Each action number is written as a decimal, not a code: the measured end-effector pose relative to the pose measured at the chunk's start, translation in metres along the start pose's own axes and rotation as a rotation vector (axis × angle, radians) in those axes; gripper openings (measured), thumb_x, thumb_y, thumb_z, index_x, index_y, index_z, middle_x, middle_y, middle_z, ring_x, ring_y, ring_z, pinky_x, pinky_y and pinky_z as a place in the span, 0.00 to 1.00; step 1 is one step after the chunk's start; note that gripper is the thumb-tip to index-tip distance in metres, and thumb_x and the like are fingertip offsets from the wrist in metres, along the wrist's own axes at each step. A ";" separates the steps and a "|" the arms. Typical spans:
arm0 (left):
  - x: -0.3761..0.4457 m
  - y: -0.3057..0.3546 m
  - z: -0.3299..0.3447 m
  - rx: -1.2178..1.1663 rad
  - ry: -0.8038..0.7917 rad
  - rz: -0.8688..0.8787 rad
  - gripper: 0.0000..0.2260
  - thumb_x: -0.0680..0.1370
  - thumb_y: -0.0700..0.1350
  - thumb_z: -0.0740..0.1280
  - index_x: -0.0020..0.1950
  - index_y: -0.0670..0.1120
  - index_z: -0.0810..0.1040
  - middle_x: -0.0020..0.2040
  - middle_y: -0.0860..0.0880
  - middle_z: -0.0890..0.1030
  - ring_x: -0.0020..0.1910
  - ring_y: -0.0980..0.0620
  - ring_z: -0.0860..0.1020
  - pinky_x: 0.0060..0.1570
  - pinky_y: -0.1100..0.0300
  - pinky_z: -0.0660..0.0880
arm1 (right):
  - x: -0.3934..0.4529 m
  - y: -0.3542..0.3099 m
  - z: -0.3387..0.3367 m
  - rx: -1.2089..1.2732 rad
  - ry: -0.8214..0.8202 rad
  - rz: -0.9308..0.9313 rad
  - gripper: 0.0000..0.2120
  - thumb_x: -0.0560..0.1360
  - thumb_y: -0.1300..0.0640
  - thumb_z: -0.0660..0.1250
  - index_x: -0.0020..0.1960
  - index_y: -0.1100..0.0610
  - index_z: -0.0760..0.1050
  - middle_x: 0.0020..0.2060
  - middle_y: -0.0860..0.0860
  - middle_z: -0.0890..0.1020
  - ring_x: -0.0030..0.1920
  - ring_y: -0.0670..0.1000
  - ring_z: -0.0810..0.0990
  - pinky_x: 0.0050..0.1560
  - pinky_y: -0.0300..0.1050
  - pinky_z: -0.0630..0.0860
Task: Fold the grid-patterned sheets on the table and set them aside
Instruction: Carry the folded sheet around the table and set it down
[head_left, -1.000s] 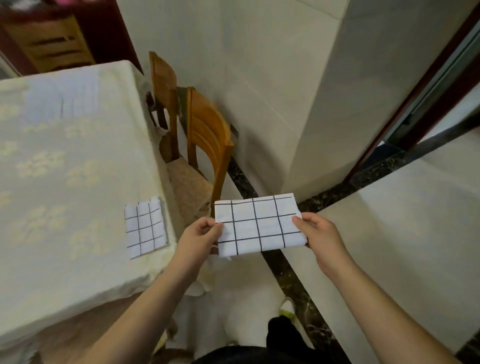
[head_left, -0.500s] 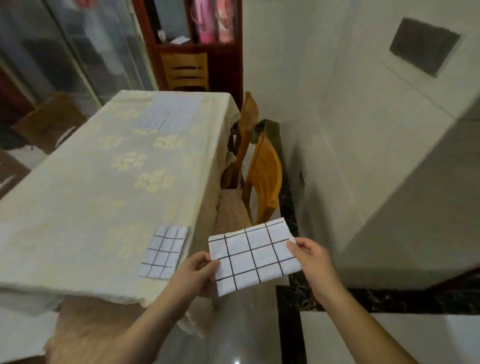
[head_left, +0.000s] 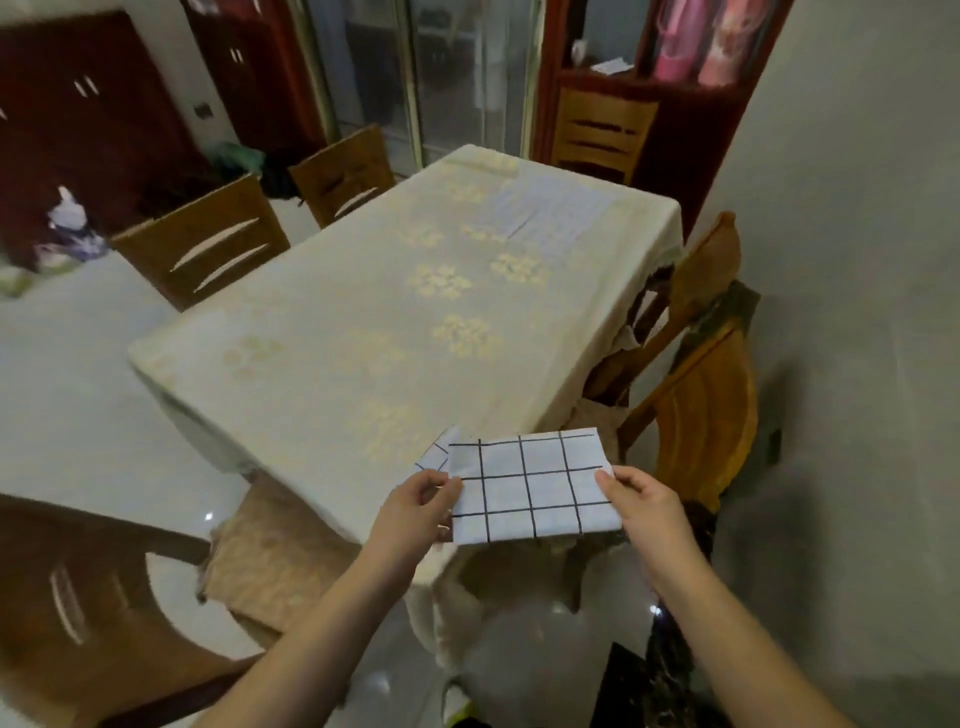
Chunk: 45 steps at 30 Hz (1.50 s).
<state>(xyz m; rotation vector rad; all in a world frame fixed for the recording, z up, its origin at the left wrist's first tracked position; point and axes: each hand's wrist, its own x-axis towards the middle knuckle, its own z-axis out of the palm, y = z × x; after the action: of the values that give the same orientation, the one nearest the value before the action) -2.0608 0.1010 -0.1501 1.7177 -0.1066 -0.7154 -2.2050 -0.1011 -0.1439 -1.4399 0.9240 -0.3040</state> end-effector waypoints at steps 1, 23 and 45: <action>0.008 -0.002 -0.008 -0.009 0.014 -0.003 0.07 0.80 0.44 0.66 0.49 0.41 0.79 0.36 0.48 0.81 0.33 0.50 0.77 0.38 0.52 0.77 | 0.009 -0.003 0.008 -0.030 -0.019 0.001 0.07 0.78 0.53 0.66 0.55 0.51 0.78 0.47 0.50 0.84 0.48 0.51 0.83 0.46 0.46 0.81; 0.103 -0.087 -0.035 0.024 0.369 -0.271 0.03 0.77 0.41 0.70 0.47 0.43 0.77 0.35 0.48 0.80 0.35 0.50 0.79 0.42 0.53 0.79 | 0.204 0.013 0.133 -0.642 -0.393 -0.091 0.07 0.77 0.58 0.69 0.52 0.61 0.79 0.42 0.53 0.81 0.46 0.53 0.79 0.46 0.41 0.70; 0.117 -0.129 -0.009 0.145 0.667 -0.448 0.09 0.72 0.45 0.74 0.39 0.47 0.75 0.32 0.51 0.78 0.31 0.54 0.75 0.34 0.61 0.72 | 0.259 0.046 0.159 -0.974 -0.652 -0.151 0.06 0.73 0.52 0.71 0.47 0.52 0.78 0.37 0.46 0.81 0.38 0.44 0.76 0.35 0.39 0.68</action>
<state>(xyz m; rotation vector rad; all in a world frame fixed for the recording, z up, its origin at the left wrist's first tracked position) -2.0003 0.0941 -0.3138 2.0610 0.7211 -0.4201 -1.9461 -0.1587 -0.2991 -2.2976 0.3996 0.5773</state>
